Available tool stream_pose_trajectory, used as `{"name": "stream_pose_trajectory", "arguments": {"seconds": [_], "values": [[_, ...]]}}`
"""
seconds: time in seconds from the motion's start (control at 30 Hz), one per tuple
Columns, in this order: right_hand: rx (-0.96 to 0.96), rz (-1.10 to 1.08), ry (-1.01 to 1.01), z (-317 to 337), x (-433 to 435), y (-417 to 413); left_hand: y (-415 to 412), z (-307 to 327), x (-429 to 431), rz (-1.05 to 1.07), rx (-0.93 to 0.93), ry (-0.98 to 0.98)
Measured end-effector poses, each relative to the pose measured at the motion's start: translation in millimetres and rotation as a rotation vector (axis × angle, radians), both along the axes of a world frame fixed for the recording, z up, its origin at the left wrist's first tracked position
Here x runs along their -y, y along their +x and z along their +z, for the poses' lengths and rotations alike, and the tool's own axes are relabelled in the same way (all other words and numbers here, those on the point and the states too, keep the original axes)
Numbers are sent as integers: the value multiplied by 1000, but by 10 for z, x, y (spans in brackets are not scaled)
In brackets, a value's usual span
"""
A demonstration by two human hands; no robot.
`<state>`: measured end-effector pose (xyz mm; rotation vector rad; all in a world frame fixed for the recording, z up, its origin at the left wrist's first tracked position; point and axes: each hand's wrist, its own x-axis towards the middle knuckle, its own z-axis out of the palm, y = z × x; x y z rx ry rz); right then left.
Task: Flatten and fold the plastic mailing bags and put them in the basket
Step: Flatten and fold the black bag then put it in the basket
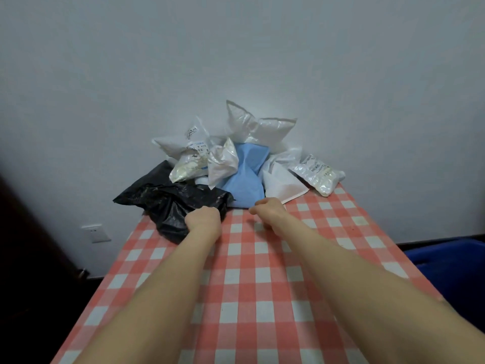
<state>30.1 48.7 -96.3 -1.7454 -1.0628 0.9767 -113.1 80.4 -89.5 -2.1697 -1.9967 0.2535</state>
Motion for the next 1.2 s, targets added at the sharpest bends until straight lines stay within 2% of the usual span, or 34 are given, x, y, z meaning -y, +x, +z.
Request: {"name": "stream_pose_trajectory", "arguments": {"seconds": [0.1, 0.2, 0.3, 0.4, 0.57, 0.7, 0.73, 0.8, 0.87, 0.9, 0.93, 1.07, 1.2], "values": [[-67, 8, 5, -39, -44, -11, 0, 66, 4, -33, -21, 0], [-140, 27, 15, -8, 17, -16, 87, 195, 65, -71, 80, -56], [-239, 88, -40, 79, 137, -10, 235, 346, 192, -122, 208, -234], [-297, 99, -126, 153, 280, 97, 428, 444, 363, -226, 436, -456], [-186, 74, -252, 186, 591, 435, 807, 472, 695, -329, 677, -633], [-19, -85, -184, 190, 861, 763, 1072, 482, 987, -391, 873, -793], [15, -130, -145, 185, 931, 854, 1112, 503, 1027, -412, 943, -742], [48, -209, -76, 121, 1015, 1067, 1144, 558, 1040, -433, 1056, -435], [71, -269, -74, 34, 1082, 1292, 1063, 616, 966, -375, 999, -9], [72, -304, -80, -52, 1074, 1434, 978, 626, 921, -316, 943, 132], [72, -342, -78, -182, 1012, 1614, 878, 607, 851, -258, 909, 192], [11, -425, -1, -256, 1101, 1816, 518, 442, 768, -27, 830, 30], [-117, -410, 51, -76, 1299, 1556, 424, 217, 823, 73, 1048, -208]]}}
